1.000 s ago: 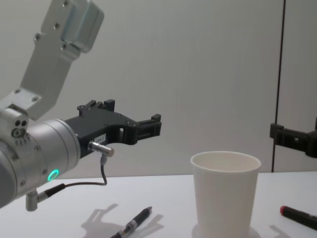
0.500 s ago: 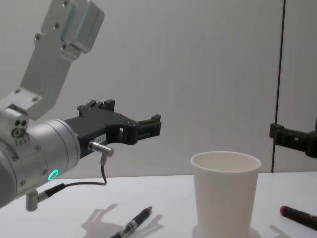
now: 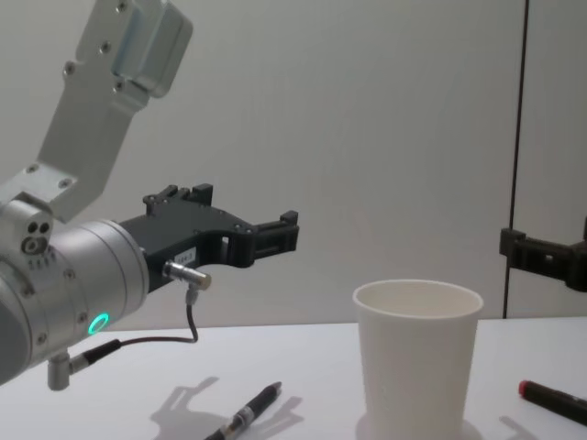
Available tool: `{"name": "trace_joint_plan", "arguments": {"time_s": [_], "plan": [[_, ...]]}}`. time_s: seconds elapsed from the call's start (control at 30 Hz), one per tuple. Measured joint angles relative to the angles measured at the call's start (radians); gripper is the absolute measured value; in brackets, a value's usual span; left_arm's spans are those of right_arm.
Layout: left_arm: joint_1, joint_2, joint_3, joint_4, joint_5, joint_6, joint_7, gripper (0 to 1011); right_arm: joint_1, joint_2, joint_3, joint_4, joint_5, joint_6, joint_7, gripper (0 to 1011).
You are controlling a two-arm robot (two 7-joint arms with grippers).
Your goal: Place the pen into the pen holder.
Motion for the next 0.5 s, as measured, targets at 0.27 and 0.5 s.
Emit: {"name": "trace_joint_plan", "arguments": {"time_s": [0.27, 0.5], "plan": [[0.0, 0.0, 0.0, 0.0, 0.0, 0.0, 0.0, 1001, 0.0, 0.0, 0.0, 0.0, 0.0, 0.0, 0.0, 1001], [0.0, 0.0, 0.0, 0.0, 0.0, 0.0, 0.0, 1001, 0.001, 0.0, 0.0, 0.0, -0.001, 0.001, 0.002, 1001]]}}
